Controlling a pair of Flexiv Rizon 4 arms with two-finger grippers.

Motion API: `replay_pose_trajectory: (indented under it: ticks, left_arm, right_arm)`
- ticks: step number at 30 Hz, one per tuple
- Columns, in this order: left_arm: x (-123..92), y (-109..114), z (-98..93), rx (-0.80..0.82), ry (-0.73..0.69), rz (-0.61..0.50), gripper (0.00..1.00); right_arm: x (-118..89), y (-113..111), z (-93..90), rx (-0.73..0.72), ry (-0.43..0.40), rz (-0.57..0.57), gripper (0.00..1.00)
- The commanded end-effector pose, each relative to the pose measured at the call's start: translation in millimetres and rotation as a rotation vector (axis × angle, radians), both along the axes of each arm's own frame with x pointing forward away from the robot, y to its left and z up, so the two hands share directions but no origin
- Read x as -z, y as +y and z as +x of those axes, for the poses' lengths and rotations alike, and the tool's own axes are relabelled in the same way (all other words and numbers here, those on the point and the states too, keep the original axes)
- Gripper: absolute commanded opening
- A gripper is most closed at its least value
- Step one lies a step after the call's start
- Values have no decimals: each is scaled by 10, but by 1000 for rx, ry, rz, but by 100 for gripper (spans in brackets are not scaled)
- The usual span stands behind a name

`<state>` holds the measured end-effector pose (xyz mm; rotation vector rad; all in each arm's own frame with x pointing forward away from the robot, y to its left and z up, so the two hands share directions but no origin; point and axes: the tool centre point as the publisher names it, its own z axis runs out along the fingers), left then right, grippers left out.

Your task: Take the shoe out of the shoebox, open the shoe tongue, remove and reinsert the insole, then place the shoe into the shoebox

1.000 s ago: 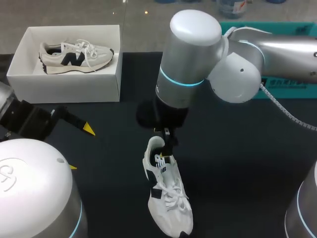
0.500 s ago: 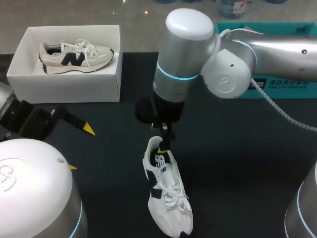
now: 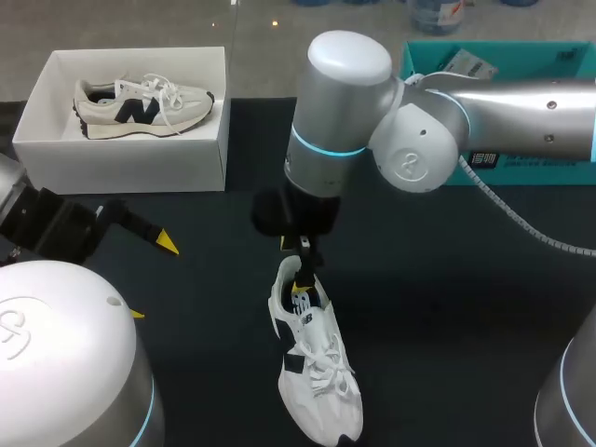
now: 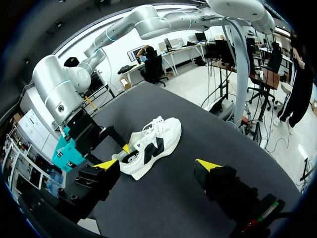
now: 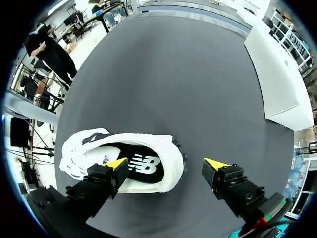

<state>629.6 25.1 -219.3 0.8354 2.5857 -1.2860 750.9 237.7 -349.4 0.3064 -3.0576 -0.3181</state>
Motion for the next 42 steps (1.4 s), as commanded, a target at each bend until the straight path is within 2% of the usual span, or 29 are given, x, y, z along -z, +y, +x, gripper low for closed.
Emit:
replay_pose_trajectory:
  ticks: [1, 9, 13, 20, 23, 28, 38, 41, 42]
  left_arm:
    - [1, -4, 0, 0, 0, 4, 100]
    - [1, -4, 0, 0, 0, 4, 100]
    - [1, -4, 0, 0, 0, 4, 100]
    - [1, -4, 0, 0, 0, 4, 100]
    - [1, -4, 0, 0, 0, 4, 100]
    - [1, -4, 0, 0, 0, 4, 100]
    - [1, -4, 0, 0, 0, 4, 100]
    - [1, -4, 0, 0, 0, 4, 100]
    - [1, -4, 0, 0, 0, 4, 100]
  right_arm:
    - [72, -2, 20, 4, 6, 3, 100]
    - [120, -1, 79, 11, 17, 3, 100]
    - [166, 30, 105, 6, 23, 3, 90]
    - [222, 54, 122, 3, 38, 2, 80]
    - [231, 62, 115, 5, 44, -1, 73]
    - [252, 54, 78, 13, 52, -11, 50]
    - [211, 7, -10, 32, 56, -27, 40]
    - [195, 13, -16, 33, 53, -31, 33]
    - [188, 18, -16, 34, 52, -32, 25]
